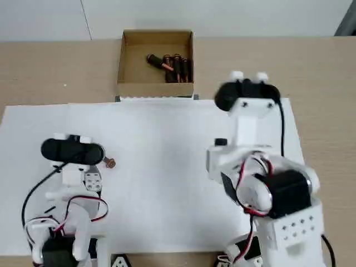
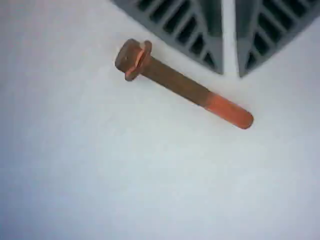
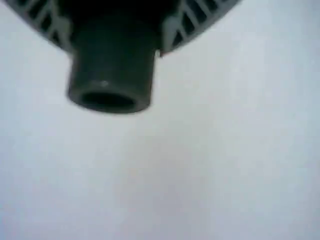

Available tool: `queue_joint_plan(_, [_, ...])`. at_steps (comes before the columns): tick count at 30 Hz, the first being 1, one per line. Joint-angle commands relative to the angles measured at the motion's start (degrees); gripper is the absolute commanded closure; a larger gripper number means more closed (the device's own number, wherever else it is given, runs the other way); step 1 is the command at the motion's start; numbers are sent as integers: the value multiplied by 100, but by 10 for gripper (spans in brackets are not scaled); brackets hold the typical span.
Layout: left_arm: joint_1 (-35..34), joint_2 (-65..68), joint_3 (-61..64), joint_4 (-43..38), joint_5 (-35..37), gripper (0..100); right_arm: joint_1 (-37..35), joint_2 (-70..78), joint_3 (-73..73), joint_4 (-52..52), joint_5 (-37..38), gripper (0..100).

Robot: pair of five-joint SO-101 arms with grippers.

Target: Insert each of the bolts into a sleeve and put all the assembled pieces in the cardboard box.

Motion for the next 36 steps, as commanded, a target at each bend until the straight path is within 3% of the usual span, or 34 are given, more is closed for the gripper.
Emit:
queue_joint_plan(1, [-18,1064,-892,9,9,995,242,-611,536,-207,-18,996])
queue_joint_plan(8, [-26,3165,-2211,316,105,995,532,-1631,1530,-295,-18,996])
queue_joint_plan(23, [-18,6576,-4259,1064,3182,995,936,-2967,2505,-374,-18,996])
queue_joint_plan(31, [-26,8396,-5226,1925,4035,995,945,-2993,2505,-374,-26,996])
queue_joint_plan(36, [-53,9451,-5719,2154,4211,995,945,-2993,2505,-374,-26,996])
